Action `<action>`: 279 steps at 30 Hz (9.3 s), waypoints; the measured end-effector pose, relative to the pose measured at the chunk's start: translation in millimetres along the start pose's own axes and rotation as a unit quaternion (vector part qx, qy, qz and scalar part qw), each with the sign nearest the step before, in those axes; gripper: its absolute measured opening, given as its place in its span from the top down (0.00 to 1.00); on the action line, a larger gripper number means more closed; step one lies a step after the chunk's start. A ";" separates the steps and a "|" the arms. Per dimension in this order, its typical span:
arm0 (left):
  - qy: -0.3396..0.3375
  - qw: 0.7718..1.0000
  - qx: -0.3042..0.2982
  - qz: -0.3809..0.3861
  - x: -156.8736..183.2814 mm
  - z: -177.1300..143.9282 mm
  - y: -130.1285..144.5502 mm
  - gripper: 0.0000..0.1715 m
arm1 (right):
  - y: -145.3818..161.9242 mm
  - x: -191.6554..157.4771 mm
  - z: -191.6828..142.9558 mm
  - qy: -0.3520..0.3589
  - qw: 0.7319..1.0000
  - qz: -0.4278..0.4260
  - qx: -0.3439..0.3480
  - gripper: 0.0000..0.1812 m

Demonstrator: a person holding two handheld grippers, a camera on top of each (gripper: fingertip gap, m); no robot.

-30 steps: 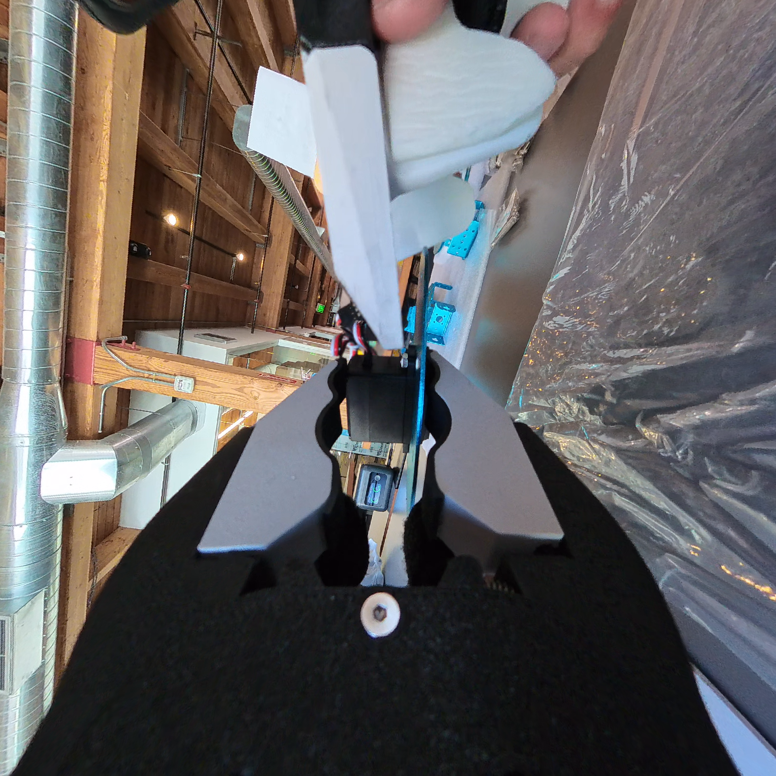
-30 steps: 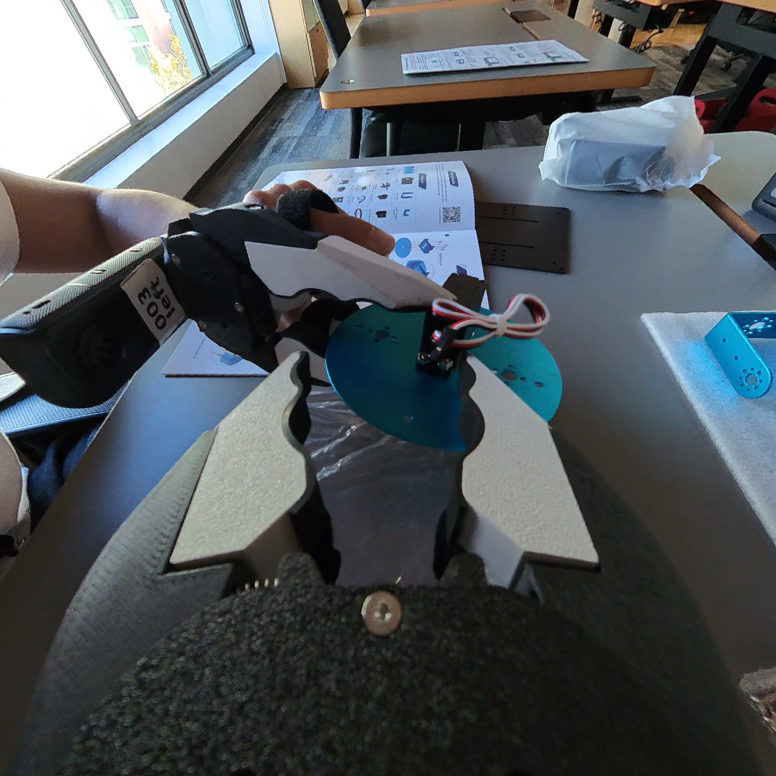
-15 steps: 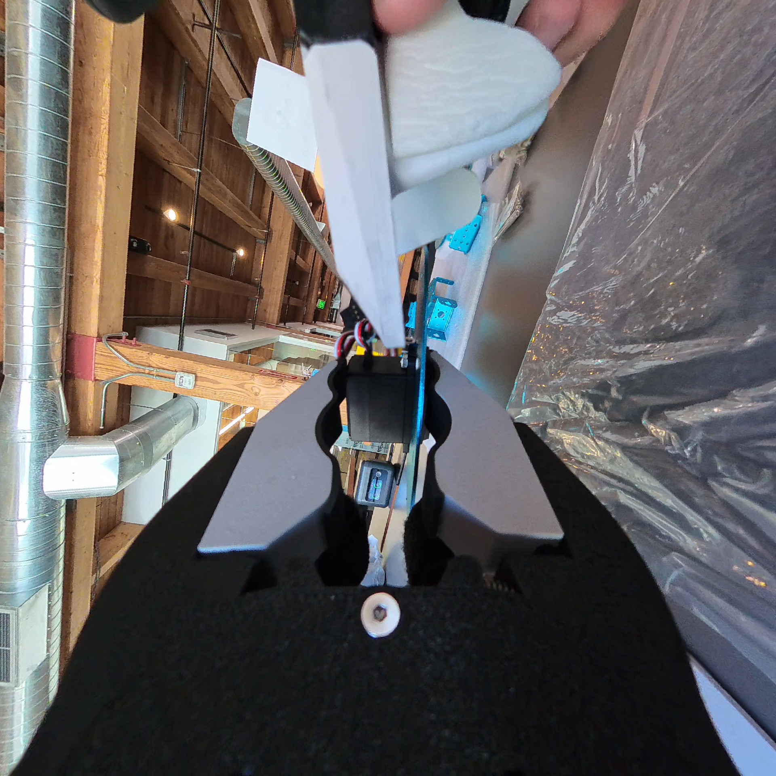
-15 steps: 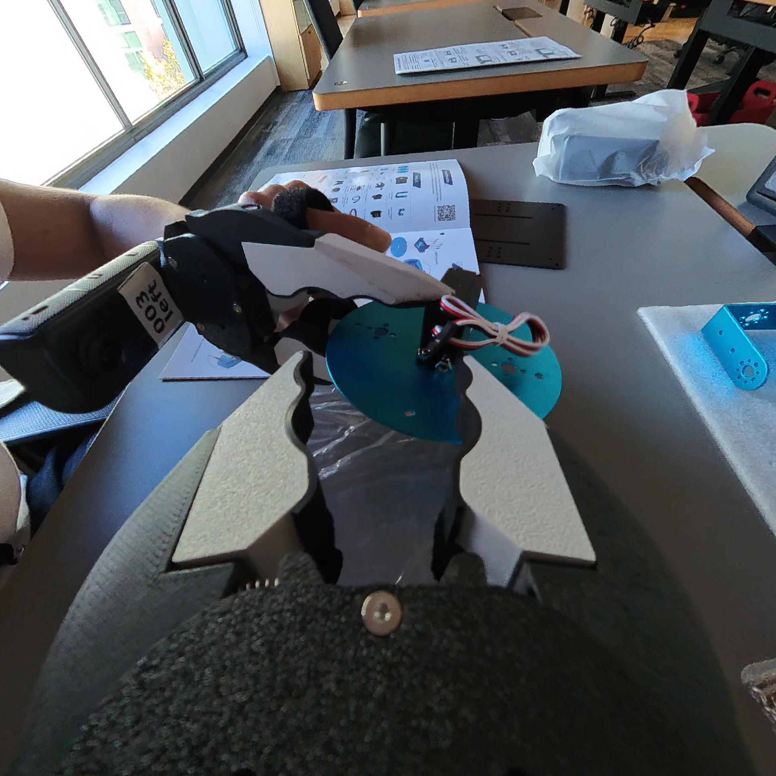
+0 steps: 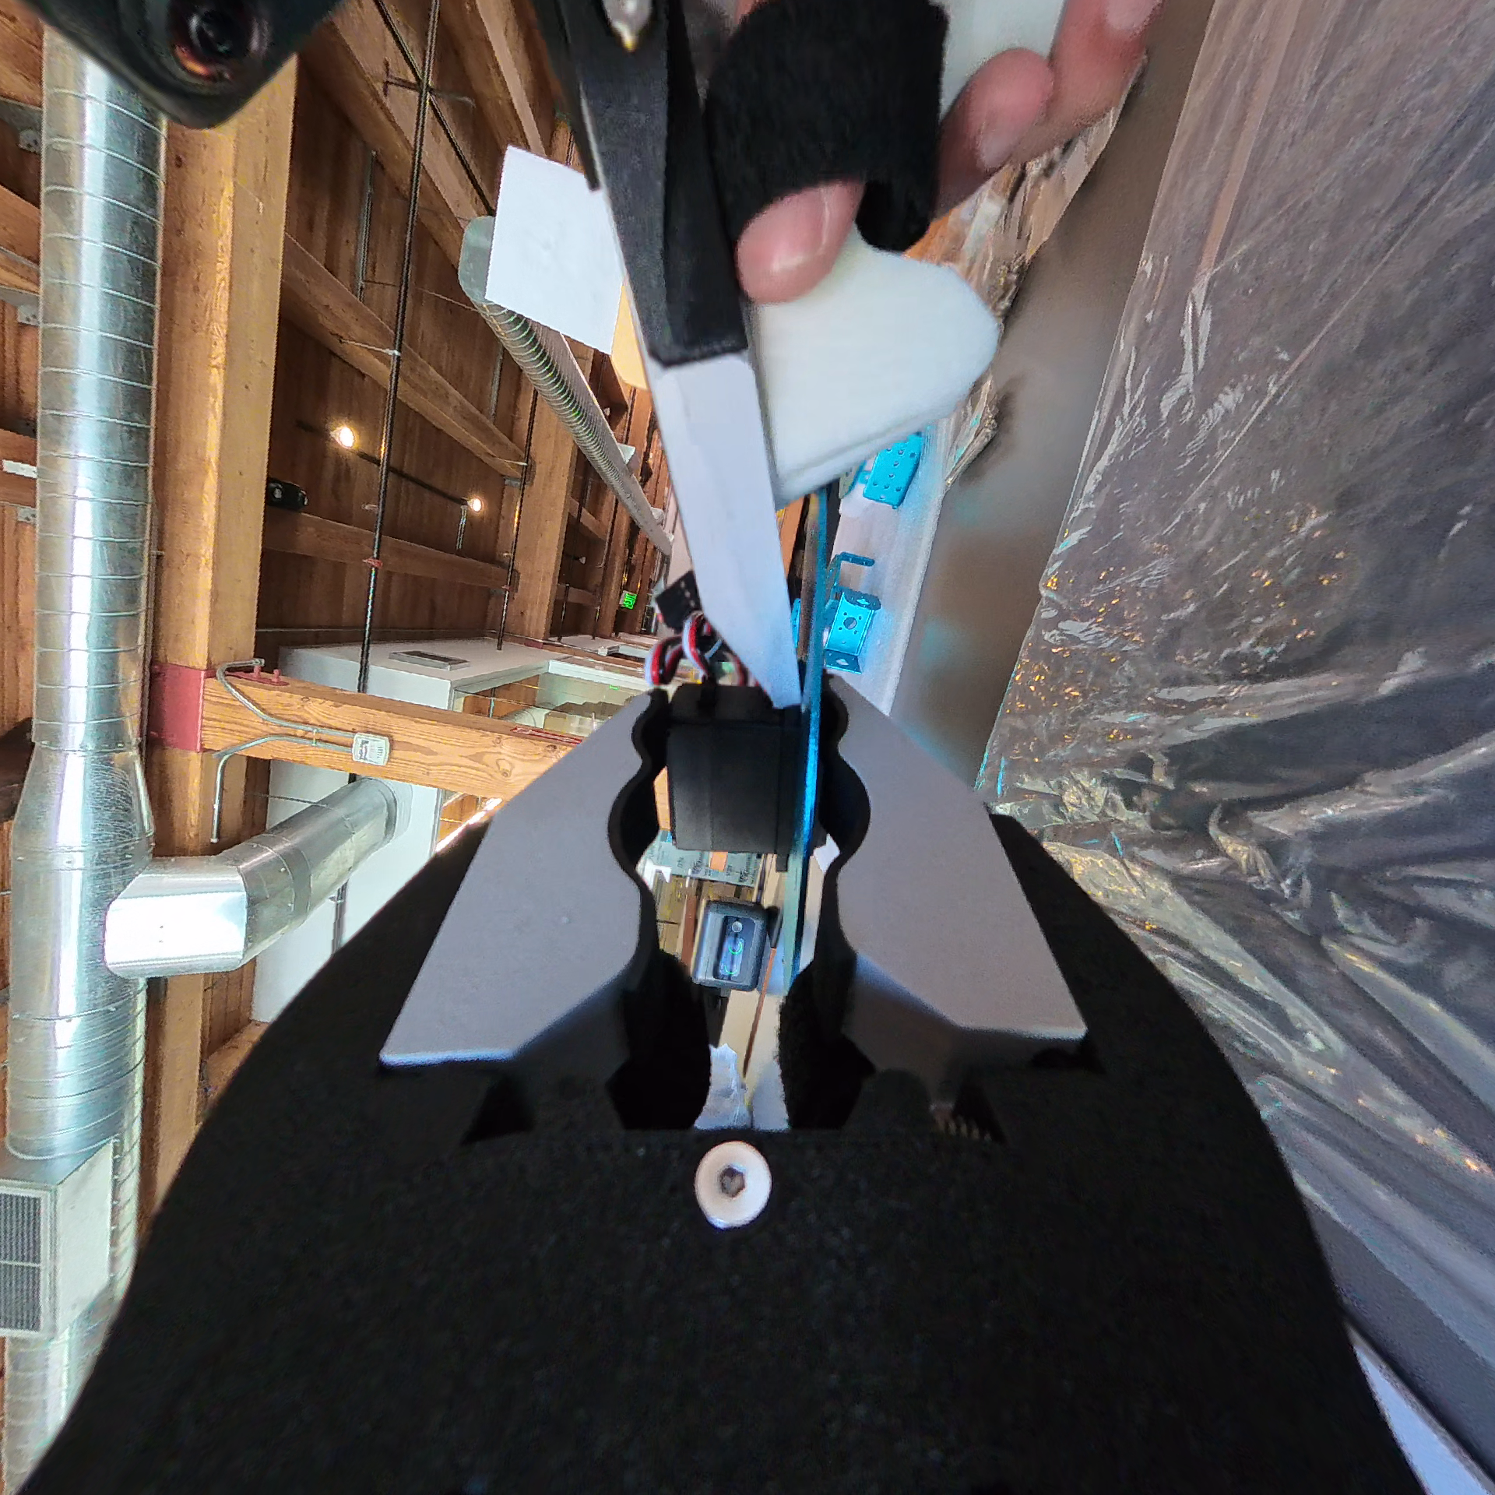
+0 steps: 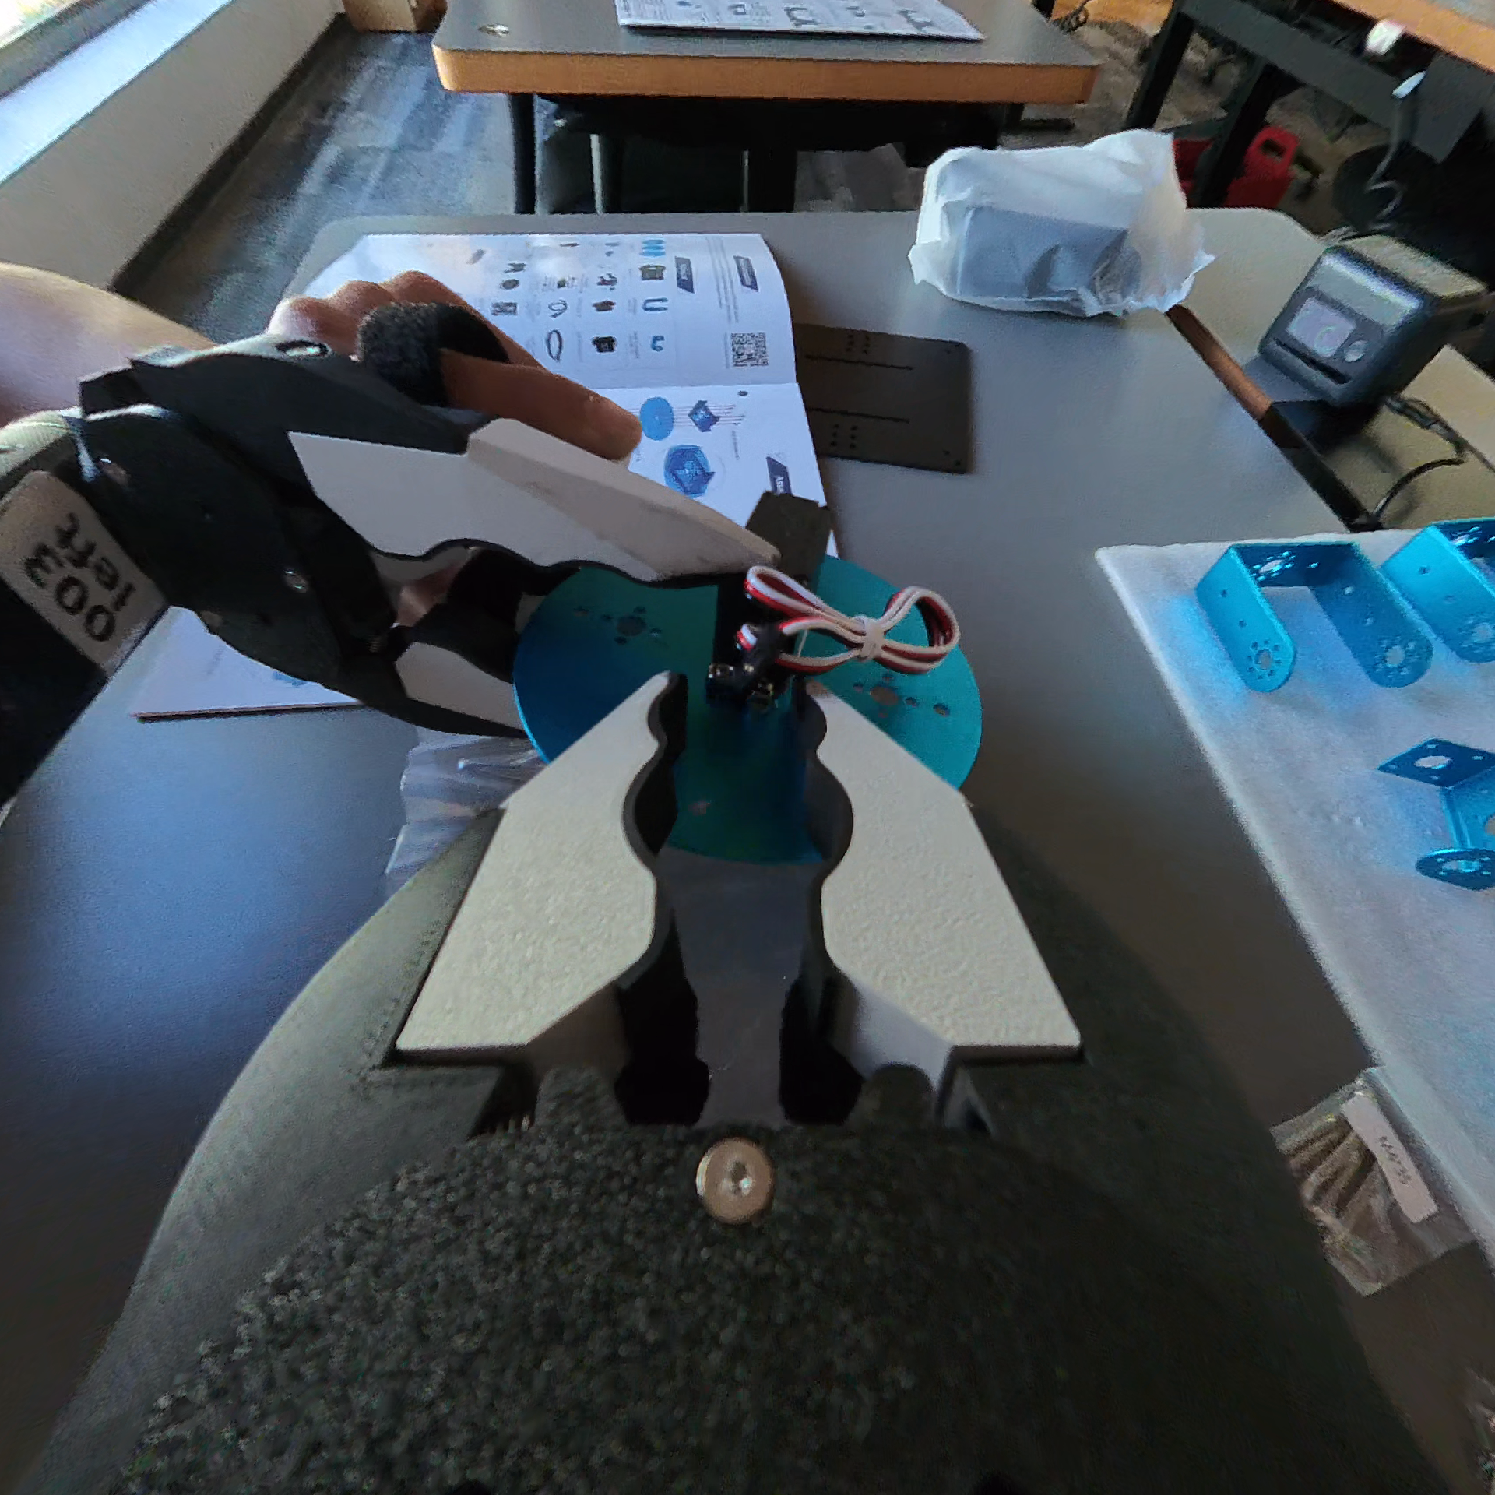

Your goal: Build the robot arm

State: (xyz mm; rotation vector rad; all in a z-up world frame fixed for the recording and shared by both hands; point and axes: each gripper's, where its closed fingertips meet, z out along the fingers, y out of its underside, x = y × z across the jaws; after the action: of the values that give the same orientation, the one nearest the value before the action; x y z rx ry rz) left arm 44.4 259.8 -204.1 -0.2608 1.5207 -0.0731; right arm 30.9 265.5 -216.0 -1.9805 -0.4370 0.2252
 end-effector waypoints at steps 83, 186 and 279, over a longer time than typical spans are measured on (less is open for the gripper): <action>0.001 1.000 -0.010 0.002 0.7 1.7 3.5 0.80 | -1.6 8.4 2.5 0.011 0.994 0.107 -0.002 0.96; 0.006 1.000 -0.024 -0.001 2.5 3.7 9.3 0.80 | -3.9 -2.9 -0.2 -0.020 0.998 0.059 0.009 0.76; -0.001 0.997 -0.079 -0.025 -3.6 10.5 36.6 0.80 | -14.8 -14.3 15.5 0.035 0.999 -0.002 0.009 0.73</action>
State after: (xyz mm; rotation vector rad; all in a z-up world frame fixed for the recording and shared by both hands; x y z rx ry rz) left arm 50.4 297.4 -208.1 -0.4249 1.5204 0.0088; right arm 9.5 278.3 -209.9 -1.9641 -0.3927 0.1548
